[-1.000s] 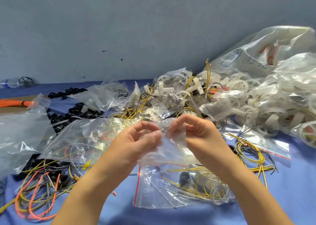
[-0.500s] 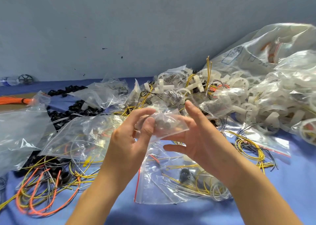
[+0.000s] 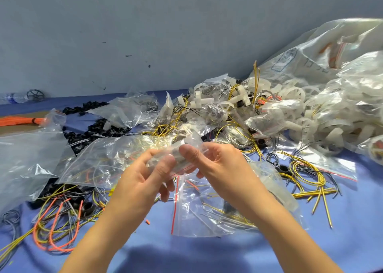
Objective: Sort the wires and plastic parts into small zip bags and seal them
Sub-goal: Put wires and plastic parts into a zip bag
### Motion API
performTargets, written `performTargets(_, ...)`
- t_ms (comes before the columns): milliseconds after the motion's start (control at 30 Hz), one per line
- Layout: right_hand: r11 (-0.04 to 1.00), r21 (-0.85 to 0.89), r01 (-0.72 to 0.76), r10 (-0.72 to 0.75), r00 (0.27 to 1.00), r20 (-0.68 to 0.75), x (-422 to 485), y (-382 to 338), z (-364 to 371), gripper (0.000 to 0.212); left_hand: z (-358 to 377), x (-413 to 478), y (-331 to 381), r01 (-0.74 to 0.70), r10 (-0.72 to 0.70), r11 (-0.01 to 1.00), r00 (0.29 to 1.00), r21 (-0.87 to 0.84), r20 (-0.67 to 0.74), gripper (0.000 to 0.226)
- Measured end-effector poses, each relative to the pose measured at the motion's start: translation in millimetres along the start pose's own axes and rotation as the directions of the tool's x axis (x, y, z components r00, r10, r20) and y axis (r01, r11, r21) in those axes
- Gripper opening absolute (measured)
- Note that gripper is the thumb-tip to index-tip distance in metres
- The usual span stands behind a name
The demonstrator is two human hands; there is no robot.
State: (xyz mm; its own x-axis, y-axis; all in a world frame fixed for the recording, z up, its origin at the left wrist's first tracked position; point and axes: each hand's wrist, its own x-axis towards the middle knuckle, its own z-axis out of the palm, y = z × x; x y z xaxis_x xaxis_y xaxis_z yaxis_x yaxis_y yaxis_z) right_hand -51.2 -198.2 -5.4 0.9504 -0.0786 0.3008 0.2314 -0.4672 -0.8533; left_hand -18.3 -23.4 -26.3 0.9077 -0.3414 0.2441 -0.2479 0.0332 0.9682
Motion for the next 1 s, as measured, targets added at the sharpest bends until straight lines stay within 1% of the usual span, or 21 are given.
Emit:
performTargets(67, 0.997, -0.061, 0.048, -0.049, 0.999, -0.012, 1.0, 3.1, 5.0, 0.049, -11.3, -2.6, -3.1, 0.100, -0.115, 0.978, 0.991, -0.183, -0.072, 0.036)
performTargets(100, 0.991, -0.105, 0.078, -0.081, 0.996, -0.022, 2.1, 5.1, 7.1, 0.038, -18.5, -4.2, -5.0, 0.161, -0.197, 0.955, 0.972, -0.249, -0.127, 0.036)
performTargets(133, 0.979, -0.169, 0.116, -0.122, 0.992, -0.026, 3.1, 7.0, 8.7, 0.023, -26.8, -6.2, -7.7, 0.224, -0.280, 0.934, 0.943, -0.278, -0.180, 0.034)
performTargets(167, 0.957, -0.238, 0.164, -0.168, 0.986, 0.003, 3.4, 9.2, 10.2, 0.014, -35.8, -9.4, -11.5, 0.283, -0.343, 0.922, 0.914, -0.266, -0.216, 0.030)
performTargets(200, 0.924, -0.315, 0.217, -0.208, 0.976, 0.062, 2.9, 10.9, 12.7, 0.024, -44.2, -13.2, -15.2, 0.334, -0.387, 0.912, 0.893, -0.237, -0.231, 0.027)
performTargets(233, 0.882, -0.384, 0.274, -0.234, 0.961, 0.148, 2.3, 13.3, 16.7, 0.040, -50.4, -17.2, -17.7, 0.374, -0.418, 0.903, 0.879, -0.209, -0.230, 0.025)
performTargets(267, 0.832, -0.451, 0.321, -0.234, 0.942, 0.240, 1.5, 14.4, 21.3, 0.053, -53.7, -20.8, -18.6, 0.407, -0.442, 0.893, 0.872, -0.191, -0.211, 0.024)
performTargets(300, 0.774, -0.514, 0.370, -0.229, 0.920, 0.318, 1.7, 15.5, 26.0, 0.060, -54.3, -23.5, -18.7, 0.432, -0.461, 0.884, 0.869, -0.181, -0.178, 0.024)
performTargets(333, 0.717, -0.563, 0.410, -0.217, 0.900, 0.378, 1.6, 16.4, 30.4, 0.061, -52.4, -25.3, -17.8, 0.451, -0.475, 0.876, 0.868, -0.174, -0.142, 0.024)
performTargets(367, 0.668, -0.606, 0.433, -0.202, 0.889, 0.412, 2.2, 17.5, 33.5, 0.057, -48.7, -25.7, -16.5, 0.464, -0.485, 0.868, 0.868, -0.174, -0.108, 0.023)
performTargets(433, 0.593, -0.669, 0.448, -0.187, 0.885, 0.427, 3.3, 18.4, 34.9, 0.039, -41.9, -25.4, -14.2, 0.480, -0.500, 0.856, 0.863, -0.193, -0.068, 0.018)
performTargets(467, 0.589, -0.681, 0.435, -0.186, 0.893, 0.409, 3.7, 19.0, 34.3, 0.031, -39.5, -25.0, -13.0, 0.484, -0.505, 0.851, 0.861, -0.205, -0.064, 0.015)
performTargets(500, 0.608, -0.672, 0.422, -0.195, 0.900, 0.389, 3.8, 18.4, 33.5, 0.025, -38.5, -24.6, -12.1, 0.486, -0.509, 0.847, 0.858, -0.217, -0.065, 0.013)
performTargets(600, 0.690, -0.605, 0.397, -0.284, 0.918, 0.278, 0.1, 13.5, 31.4, 0.017, -32.2, -22.4, -9.0, 0.504, -0.519, 0.836, 0.855, -0.218, -0.015, 0.013)
performTargets(667, 0.721, -0.558, 0.411, -0.352, 0.911, 0.215, -3.4, 9.1, 32.7, 0.020, -26.4, -20.9, -8.2, 0.513, -0.506, 0.841, 0.858, -0.170, 0.084, 0.014)
performTargets(733, 0.731, -0.521, 0.440, -0.400, 0.896, 0.196, -7.6, 5.1, 35.7, 0.017, -18.4, -19.7, -7.1, 0.504, -0.470, 0.857, 0.850, -0.111, 0.237, 0.012)
performTargets(767, 0.736, -0.504, 0.452, -0.413, 0.890, 0.194, -9.9, 3.7, 37.4, 0.014, -13.4, -19.3, -6.1, 0.487, -0.435, 0.867, 0.845, -0.110, 0.312, 0.007)
performTargets(800, 0.741, -0.488, 0.462, -0.427, 0.884, 0.190, -12.1, 2.5, 39.0, 0.012, -8.5, -18.3, -5.1, 0.469, -0.400, 0.874, 0.843, -0.128, 0.358, 0.004)
performTargets(867, 0.734, -0.473, 0.488, -0.461, 0.869, 0.181, -15.5, 0.6, 42.0, 0.011, -0.1, -13.4, -8.7, 0.431, -0.349, 0.885, 0.864, -0.174, 0.364, 0.018)
performTargets(1000, 0.740, -0.416, 0.529, -0.521, 0.842, 0.144, -20.3, -3.0, 47.2, 0.017, 9.7, -5.7, -11.3, 0.410, -0.314, 0.880, 0.882, -0.241, 0.353, 0.022)
